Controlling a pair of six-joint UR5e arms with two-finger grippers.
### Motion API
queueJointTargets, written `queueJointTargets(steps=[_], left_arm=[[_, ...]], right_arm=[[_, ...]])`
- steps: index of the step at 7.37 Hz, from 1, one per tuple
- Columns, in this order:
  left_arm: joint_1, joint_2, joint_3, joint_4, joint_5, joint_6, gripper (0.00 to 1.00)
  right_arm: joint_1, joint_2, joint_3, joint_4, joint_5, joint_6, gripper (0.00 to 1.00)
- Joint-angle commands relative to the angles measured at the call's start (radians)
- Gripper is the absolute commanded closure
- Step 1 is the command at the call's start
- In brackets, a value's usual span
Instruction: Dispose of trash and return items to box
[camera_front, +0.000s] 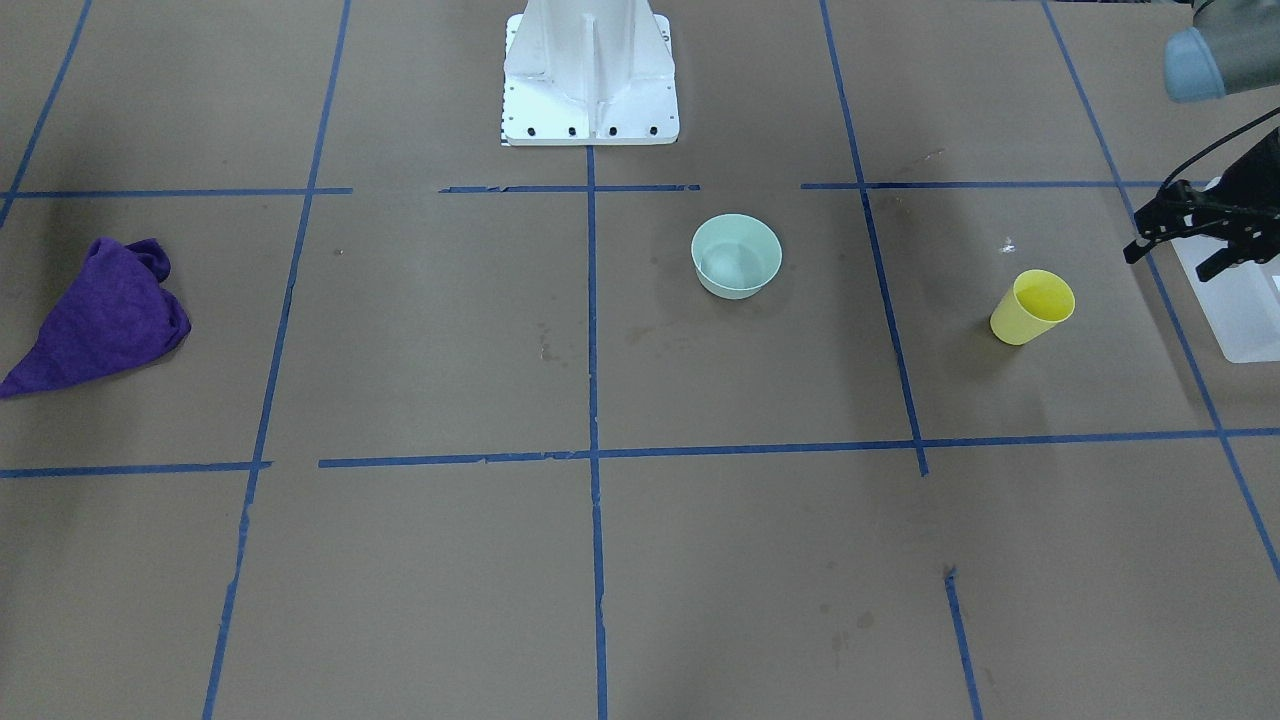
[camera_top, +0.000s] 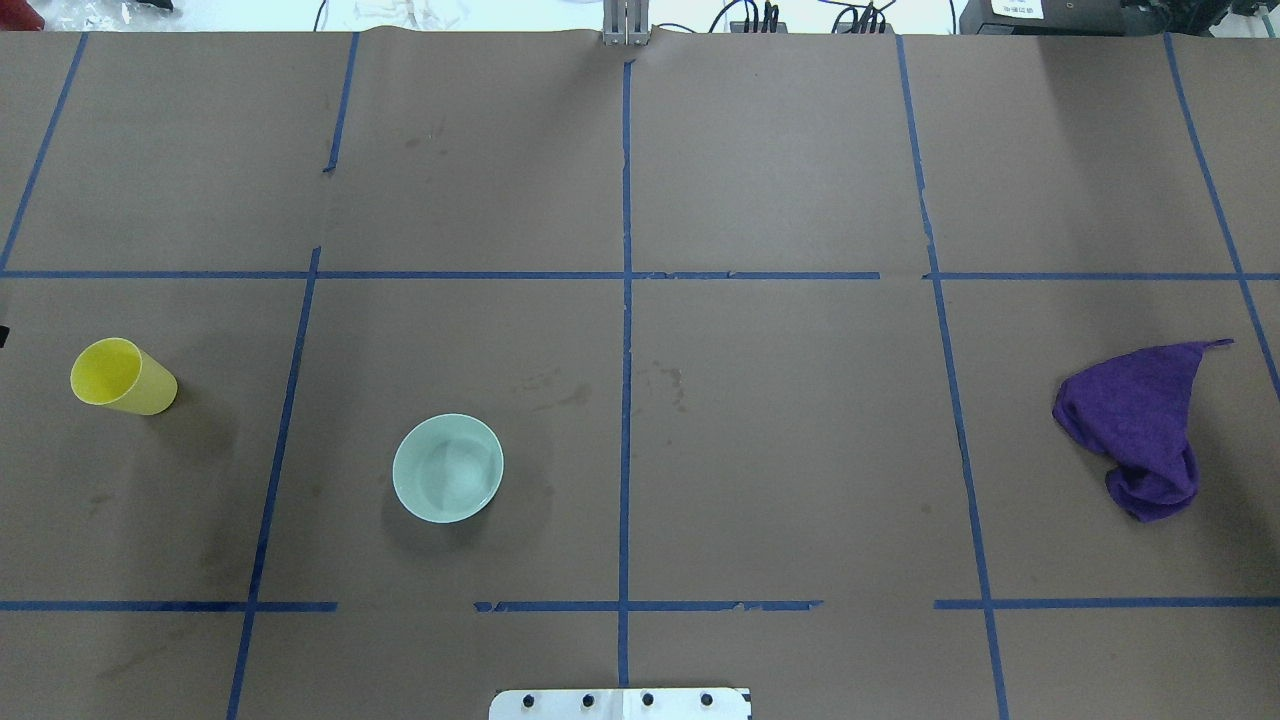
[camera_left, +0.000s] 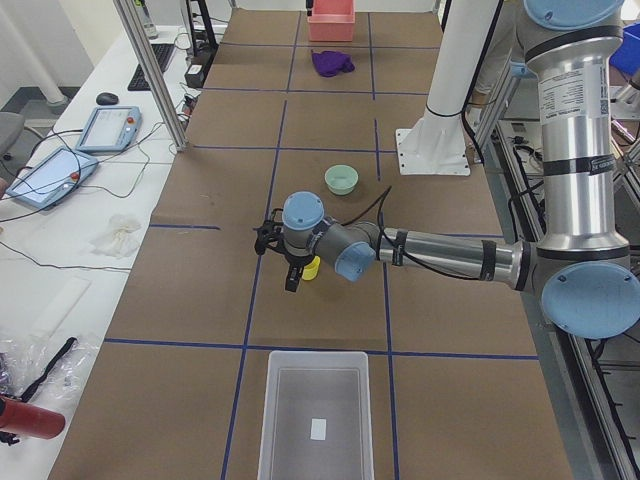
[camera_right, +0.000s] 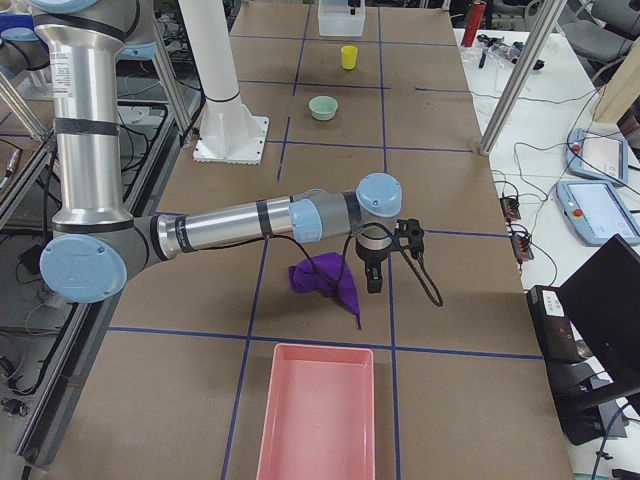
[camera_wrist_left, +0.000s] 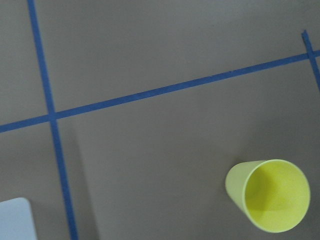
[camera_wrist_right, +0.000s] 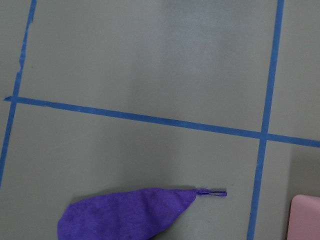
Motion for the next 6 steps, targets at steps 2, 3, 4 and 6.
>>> queueJointTargets(steps=[2, 3, 4, 6], left_arm=[[0.102, -0.050, 0.063, -0.030, 0.065, -0.163, 0.00], [0.118, -0.071, 0.089, -0.030, 0.071, -0.175, 0.00], [0.132, -0.074, 0.102, -0.030, 0.071, -0.175, 0.01], [0.161, -0.079, 0.129, -0.031, 0.073, -0.170, 0.04]], right_arm=[[-0.020, -0.003, -0.006, 0.008, 0.004, -0.001, 0.00], [-0.020, -0.003, -0.008, 0.008, 0.005, -0.001, 0.00], [-0.022, -0.003, -0.009, 0.008, 0.005, -0.001, 0.00], [-0.022, -0.003, -0.009, 0.008, 0.004, -0.001, 0.00]])
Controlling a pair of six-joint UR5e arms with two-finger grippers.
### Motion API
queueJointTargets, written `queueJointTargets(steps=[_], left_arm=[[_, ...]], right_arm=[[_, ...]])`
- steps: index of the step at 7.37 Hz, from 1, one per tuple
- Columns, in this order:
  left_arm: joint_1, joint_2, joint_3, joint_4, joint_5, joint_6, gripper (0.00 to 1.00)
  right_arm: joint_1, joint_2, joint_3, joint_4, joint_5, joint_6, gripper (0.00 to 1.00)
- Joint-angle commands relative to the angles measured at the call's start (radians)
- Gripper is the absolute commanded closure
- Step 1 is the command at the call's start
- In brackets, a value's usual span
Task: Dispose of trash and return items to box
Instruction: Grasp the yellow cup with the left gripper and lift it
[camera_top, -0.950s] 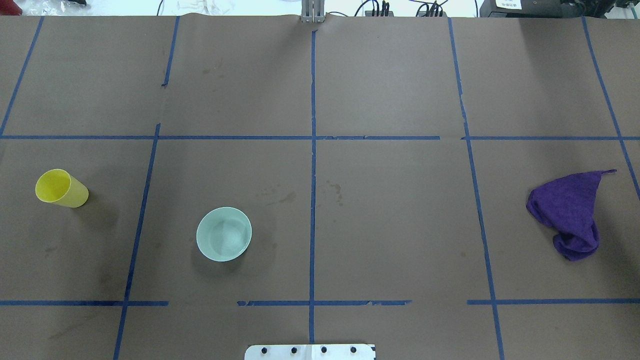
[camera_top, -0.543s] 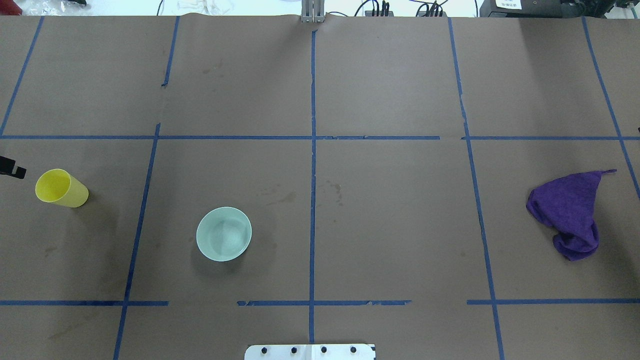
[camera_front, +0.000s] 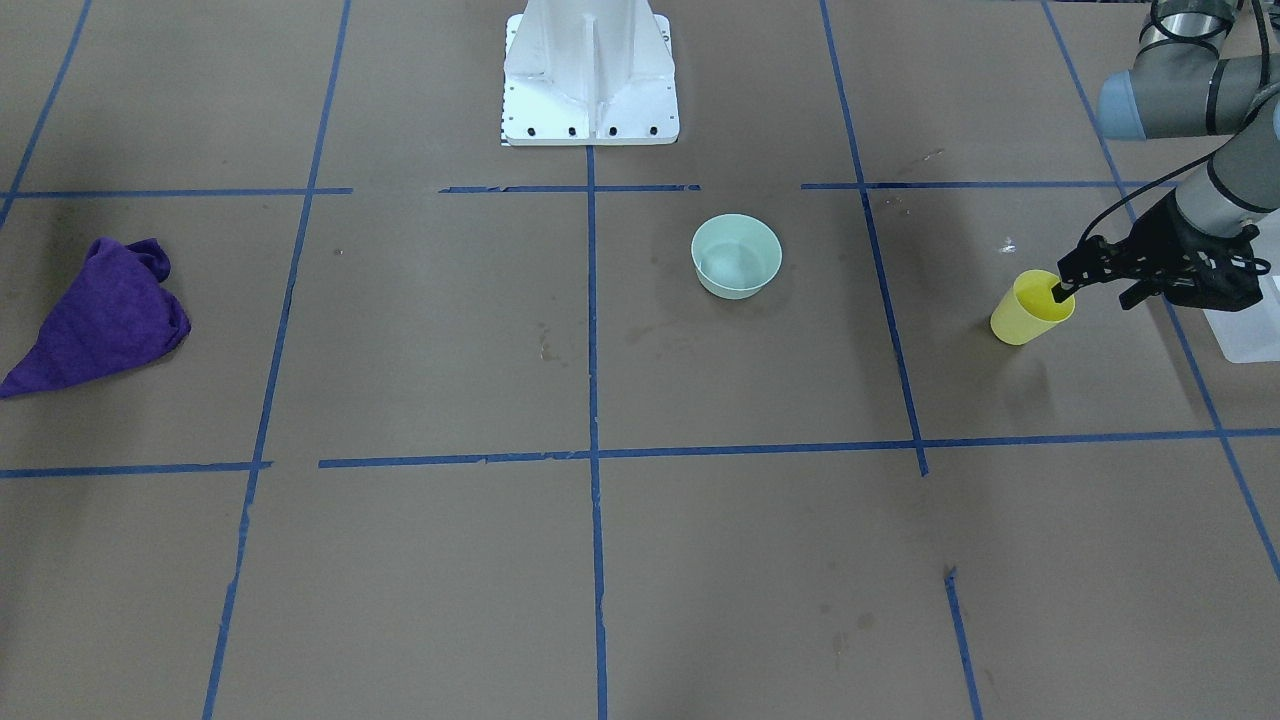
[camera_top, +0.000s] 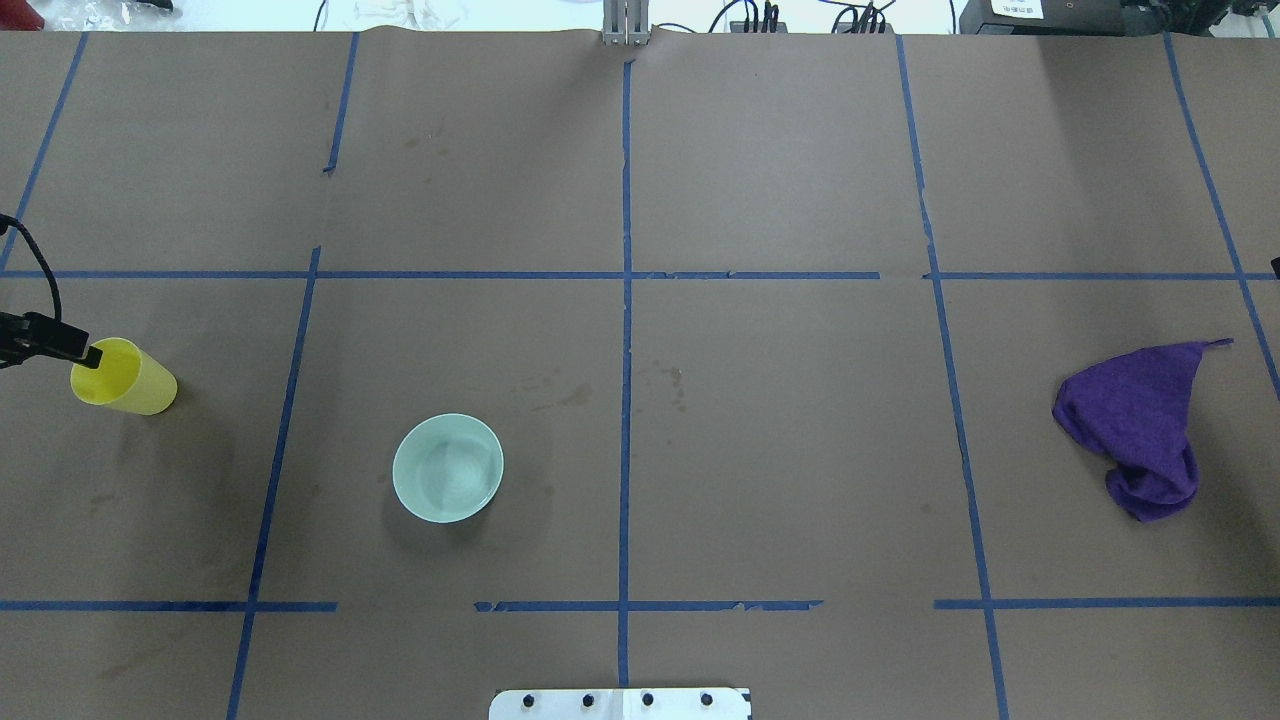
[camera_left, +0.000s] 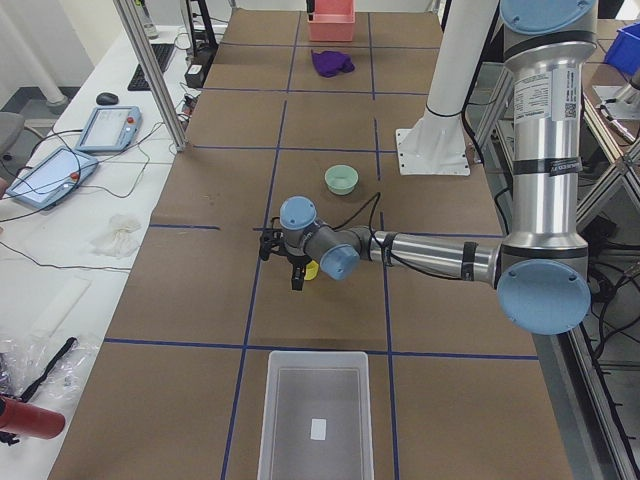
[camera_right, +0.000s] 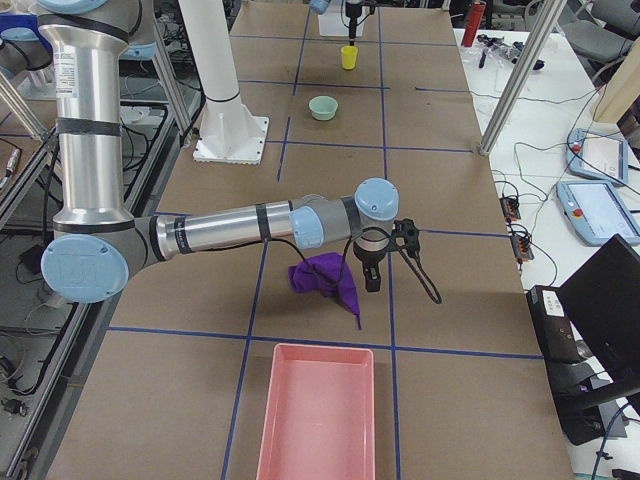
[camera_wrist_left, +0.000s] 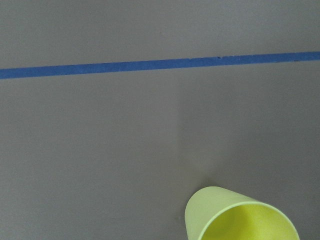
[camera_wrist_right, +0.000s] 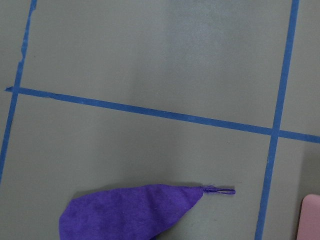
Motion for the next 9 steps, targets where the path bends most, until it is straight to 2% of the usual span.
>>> queueJointTargets(steps=[1, 4, 5, 6, 7, 8, 9], left_arm=[[0.032, -0.007, 0.024, -0.001, 0.001, 0.003, 0.06], [0.046, -0.025, 0.037, -0.001, 0.012, 0.001, 0.09], [0.049, -0.036, 0.051, 0.000, 0.032, 0.001, 0.19], [0.049, -0.037, 0.057, -0.001, 0.044, 0.001, 0.58], [0.059, -0.040, 0.053, 0.000, 0.094, 0.004, 0.86], [0.073, -0.042, 0.051, 0.000, 0.104, -0.006, 1.00], [0.072, -0.042, 0.044, 0.003, 0.104, -0.010, 1.00]], right_arm=[[0.000, 0.000, -0.001, 0.000, 0.000, 0.000, 0.00], [0.000, 0.000, -0.002, 0.000, -0.001, 0.000, 0.00], [0.000, 0.000, -0.002, 0.000, -0.001, 0.000, 0.00], [0.000, 0.000, -0.002, 0.000, -0.001, 0.000, 0.00], [0.000, 0.000, -0.004, 0.000, -0.001, 0.000, 0.00], [0.000, 0.000, -0.004, 0.002, -0.001, 0.000, 0.00], [0.000, 0.000, -0.002, 0.002, -0.001, -0.002, 0.00]])
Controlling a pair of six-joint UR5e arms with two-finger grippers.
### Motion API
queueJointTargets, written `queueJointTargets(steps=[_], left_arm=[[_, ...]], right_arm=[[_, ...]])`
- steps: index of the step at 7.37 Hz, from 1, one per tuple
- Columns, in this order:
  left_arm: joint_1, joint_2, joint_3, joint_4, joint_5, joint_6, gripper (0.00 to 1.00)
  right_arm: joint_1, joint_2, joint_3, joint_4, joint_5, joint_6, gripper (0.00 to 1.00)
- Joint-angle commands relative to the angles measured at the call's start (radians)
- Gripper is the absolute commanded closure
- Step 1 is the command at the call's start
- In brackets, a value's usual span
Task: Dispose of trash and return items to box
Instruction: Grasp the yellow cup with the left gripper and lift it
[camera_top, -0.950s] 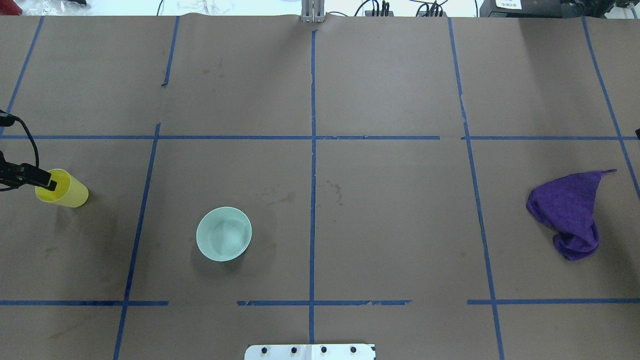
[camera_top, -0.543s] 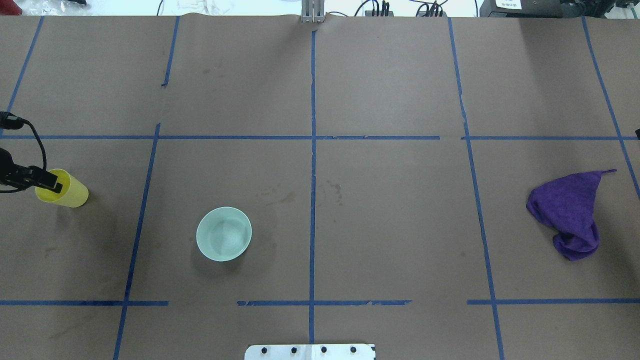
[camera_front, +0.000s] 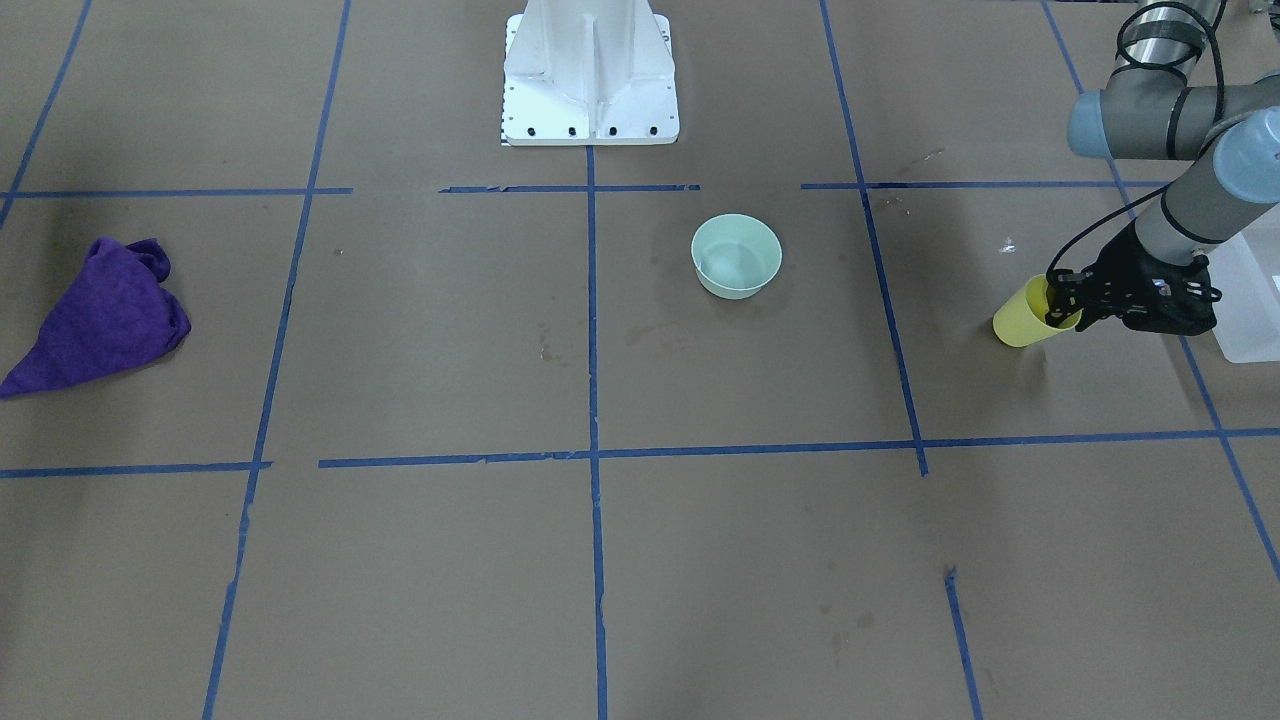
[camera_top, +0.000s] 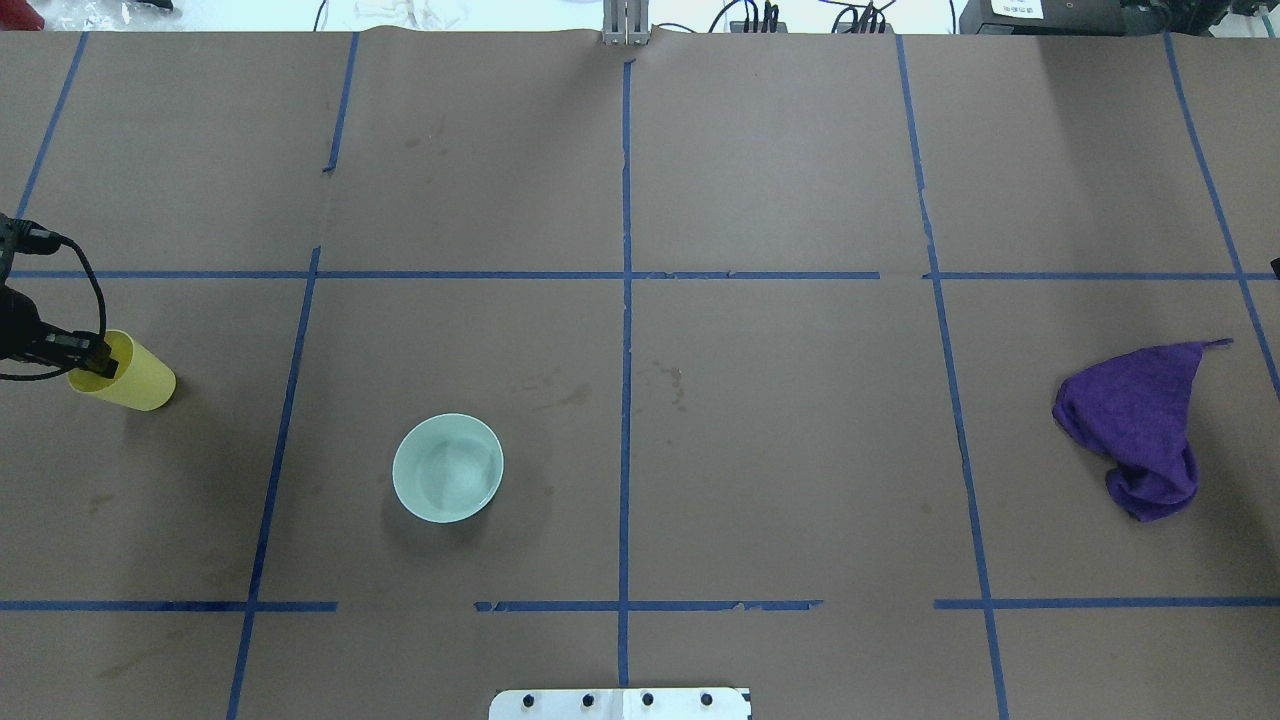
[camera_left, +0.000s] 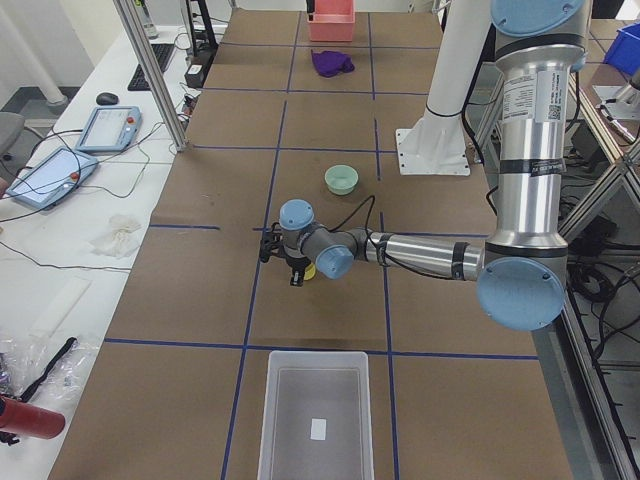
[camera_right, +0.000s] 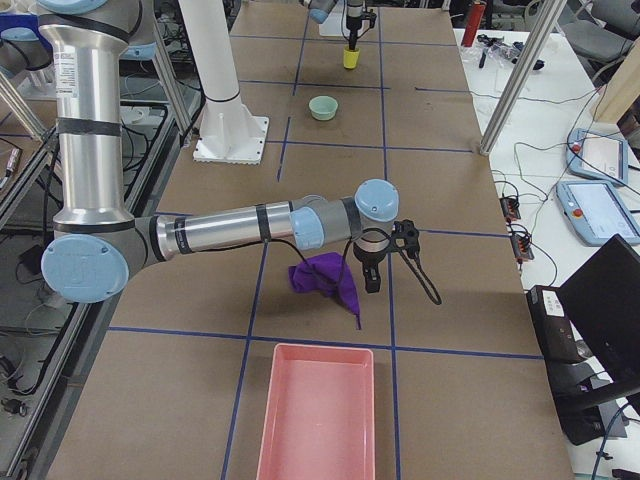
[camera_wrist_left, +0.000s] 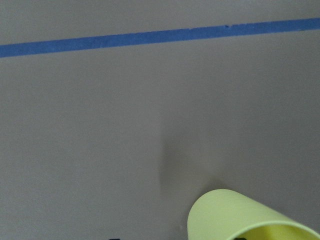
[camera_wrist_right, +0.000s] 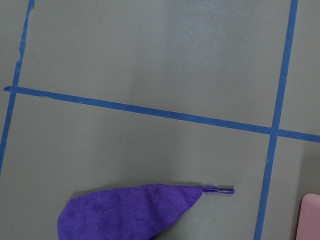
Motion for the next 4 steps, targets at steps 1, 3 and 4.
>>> queueJointTargets(steps=[1, 3, 4], left_arm=[[0.000, 0.008, -0.025, 0.004, 0.012, -0.006, 1.00], [-0.047, 0.043, -0.197, 0.089, 0.009, 0.010, 1.00], [-0.149, 0.049, -0.283, 0.164, 0.007, 0.042, 1.00]], right_arm=[[0.000, 0.000, 0.003, 0.002, 0.000, -0.001, 0.00], [0.000, 0.000, 0.010, 0.002, 0.000, 0.000, 0.00], [0.000, 0.001, 0.015, 0.002, 0.002, 0.005, 0.00]])
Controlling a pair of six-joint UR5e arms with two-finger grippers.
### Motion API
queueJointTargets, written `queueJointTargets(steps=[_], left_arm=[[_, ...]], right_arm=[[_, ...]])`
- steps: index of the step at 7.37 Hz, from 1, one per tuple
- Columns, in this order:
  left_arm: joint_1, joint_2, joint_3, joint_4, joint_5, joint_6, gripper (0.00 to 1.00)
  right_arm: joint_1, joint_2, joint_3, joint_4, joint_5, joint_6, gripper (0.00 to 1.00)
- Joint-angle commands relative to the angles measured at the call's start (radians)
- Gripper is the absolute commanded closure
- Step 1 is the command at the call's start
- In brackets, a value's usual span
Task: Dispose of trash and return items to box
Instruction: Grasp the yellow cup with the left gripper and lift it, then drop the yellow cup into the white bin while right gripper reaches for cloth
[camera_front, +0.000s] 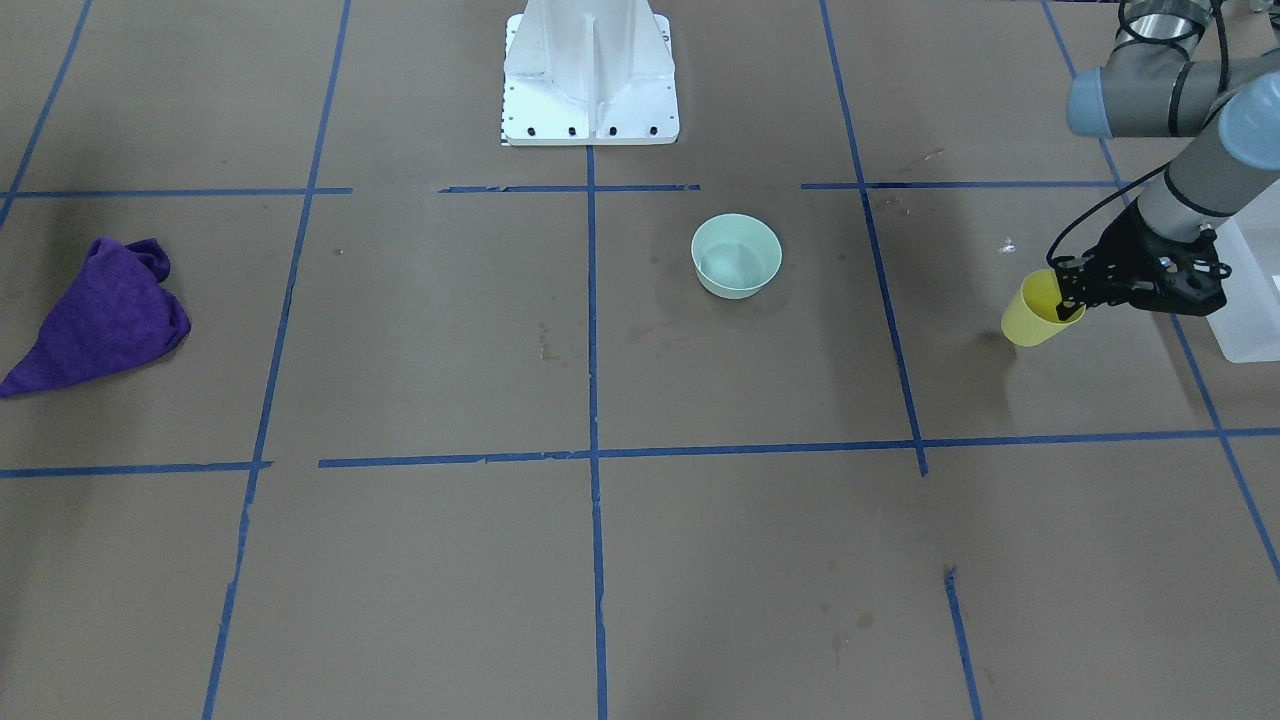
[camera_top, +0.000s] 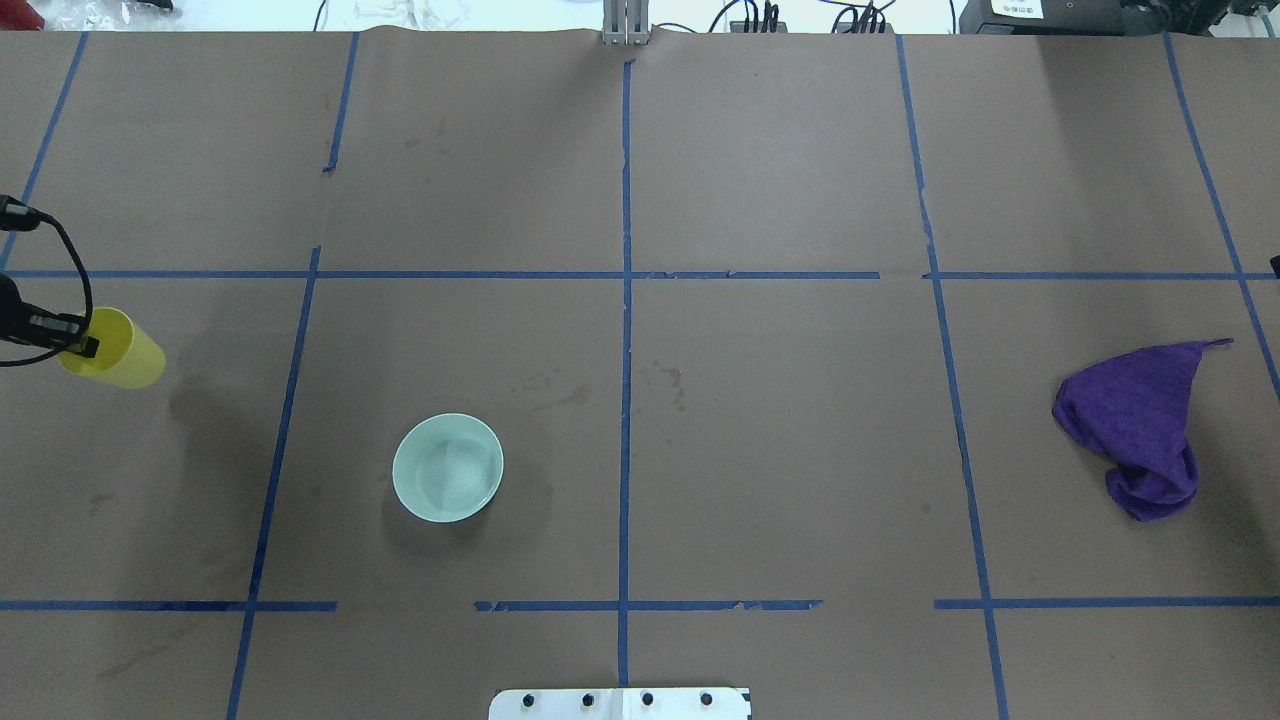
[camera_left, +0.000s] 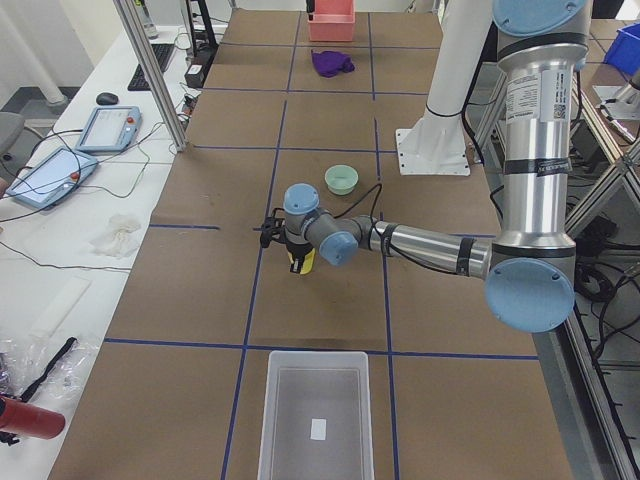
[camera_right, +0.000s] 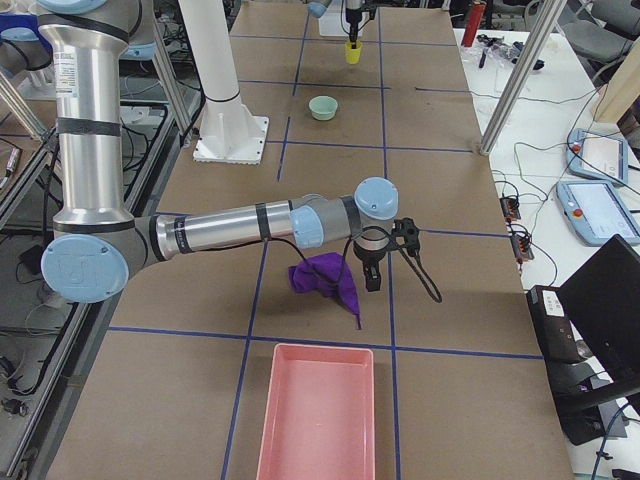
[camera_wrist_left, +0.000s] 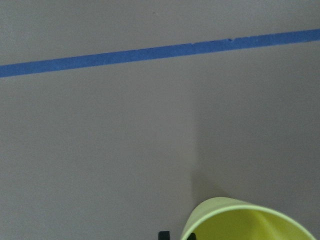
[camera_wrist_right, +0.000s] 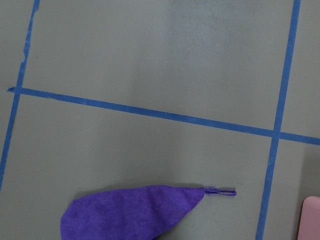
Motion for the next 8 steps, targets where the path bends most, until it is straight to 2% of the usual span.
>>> queueJointTargets(steps=[1, 2, 3, 4, 5, 6, 7, 8], left_arm=[[-0.257, 0.024, -0.136, 0.132, -0.008, 0.189, 1.00], [-0.384, 0.053, -0.113, 0.167, -0.011, 0.438, 1.00], [-0.442, 0.073, -0.045, 0.189, -0.013, 0.664, 1.00], [-0.572, 0.058, 0.082, 0.187, -0.013, 0.838, 1.00], [-0.612, 0.053, 0.178, 0.181, -0.013, 0.923, 1.00], [-0.613, 0.050, 0.268, 0.187, -0.016, 0.927, 1.00], [-0.611, 0.035, 0.289, 0.218, -0.054, 0.898, 1.00], [-0.610, 0.020, 0.342, 0.238, -0.066, 0.845, 1.00]], right_arm=[[-0.023, 0.001, 0.009, 0.002, 0.030, 0.004, 0.00], [-0.040, 0.003, 0.013, 0.002, 0.047, 0.004, 0.00], [-0.076, 0.004, 0.039, 0.003, 0.044, 0.056, 0.00], [-0.118, 0.006, 0.061, 0.029, 0.040, 0.147, 0.00], [-0.153, 0.001, 0.059, 0.102, 0.030, 0.232, 0.00], [-0.204, 0.001, 0.059, 0.165, -0.014, 0.353, 0.00], [-0.237, 0.000, 0.058, 0.220, -0.052, 0.418, 0.00], [-0.242, -0.006, 0.056, 0.230, -0.052, 0.421, 0.00]])
